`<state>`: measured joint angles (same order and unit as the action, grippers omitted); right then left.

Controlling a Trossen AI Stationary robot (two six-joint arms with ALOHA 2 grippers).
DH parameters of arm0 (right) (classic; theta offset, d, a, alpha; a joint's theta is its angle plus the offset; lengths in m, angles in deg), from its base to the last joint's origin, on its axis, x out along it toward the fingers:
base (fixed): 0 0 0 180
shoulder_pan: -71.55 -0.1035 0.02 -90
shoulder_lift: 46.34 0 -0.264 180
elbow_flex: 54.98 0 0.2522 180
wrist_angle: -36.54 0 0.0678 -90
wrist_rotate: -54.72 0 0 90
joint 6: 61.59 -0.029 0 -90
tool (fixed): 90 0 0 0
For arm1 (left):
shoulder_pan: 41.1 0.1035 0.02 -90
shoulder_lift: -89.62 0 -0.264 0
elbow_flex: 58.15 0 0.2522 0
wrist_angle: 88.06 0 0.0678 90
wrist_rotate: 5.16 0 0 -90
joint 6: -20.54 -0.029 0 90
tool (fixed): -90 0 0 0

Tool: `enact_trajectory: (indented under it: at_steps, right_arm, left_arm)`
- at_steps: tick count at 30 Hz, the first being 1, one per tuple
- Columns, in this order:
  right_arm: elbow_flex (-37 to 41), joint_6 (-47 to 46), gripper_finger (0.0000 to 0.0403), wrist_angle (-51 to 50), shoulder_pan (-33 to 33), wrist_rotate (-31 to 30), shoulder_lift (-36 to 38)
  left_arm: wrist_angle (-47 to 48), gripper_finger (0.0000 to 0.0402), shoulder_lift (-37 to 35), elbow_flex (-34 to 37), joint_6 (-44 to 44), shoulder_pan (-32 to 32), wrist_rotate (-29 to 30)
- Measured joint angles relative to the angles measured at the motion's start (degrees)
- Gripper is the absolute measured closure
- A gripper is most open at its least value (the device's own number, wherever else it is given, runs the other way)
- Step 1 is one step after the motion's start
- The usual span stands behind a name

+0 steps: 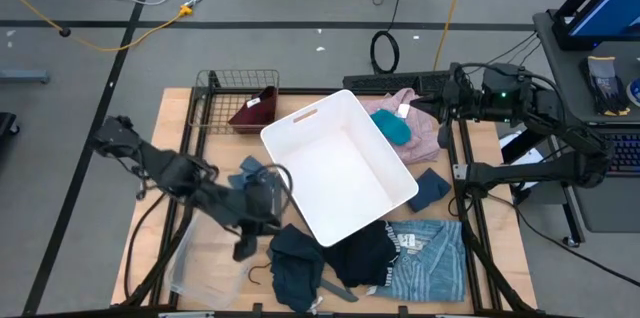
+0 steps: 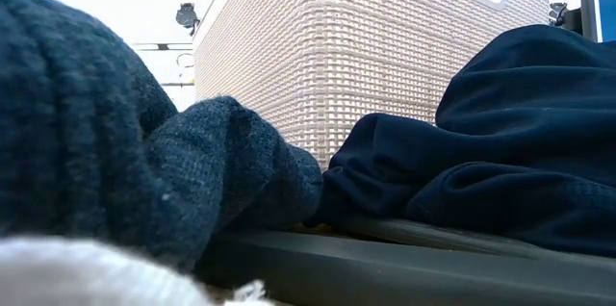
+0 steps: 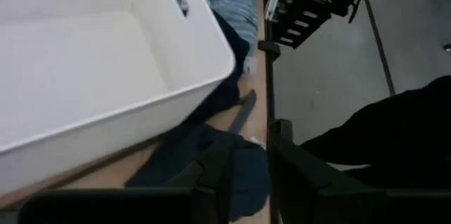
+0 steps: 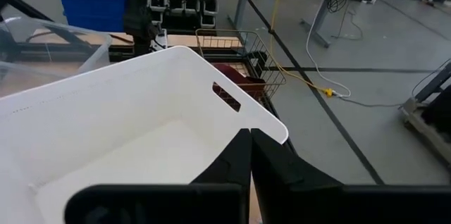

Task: Pick & Place Cloths
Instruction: Put the blue shorts into the mesh basket

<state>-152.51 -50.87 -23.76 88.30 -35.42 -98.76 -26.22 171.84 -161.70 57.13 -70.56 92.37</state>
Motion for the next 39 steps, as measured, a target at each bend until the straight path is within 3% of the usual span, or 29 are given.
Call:
enact_trajectory:
  at_steps: [11, 27, 39]
  right_arm:
    - [1.36, 5.16, 0.0402, 0.70, 0.00, 0.13, 2.39]
    - [26.77, 0.46, 0.0402, 16.85, 0.00, 0.26, 25.56]
    - [36.02, 0.26, 0.0402, 22.87, 0.02, 0.23, 28.72]
  left_arm:
    - [-0.19, 0.0314, 12.87, -5.31, 13.00, -3.32, -0.45]
    - [-6.34, 0.0314, 24.18, -6.45, 25.22, -6.26, -2.66]
    - [-7.15, 0.0314, 30.30, -6.45, 29.70, -6.68, -5.22]
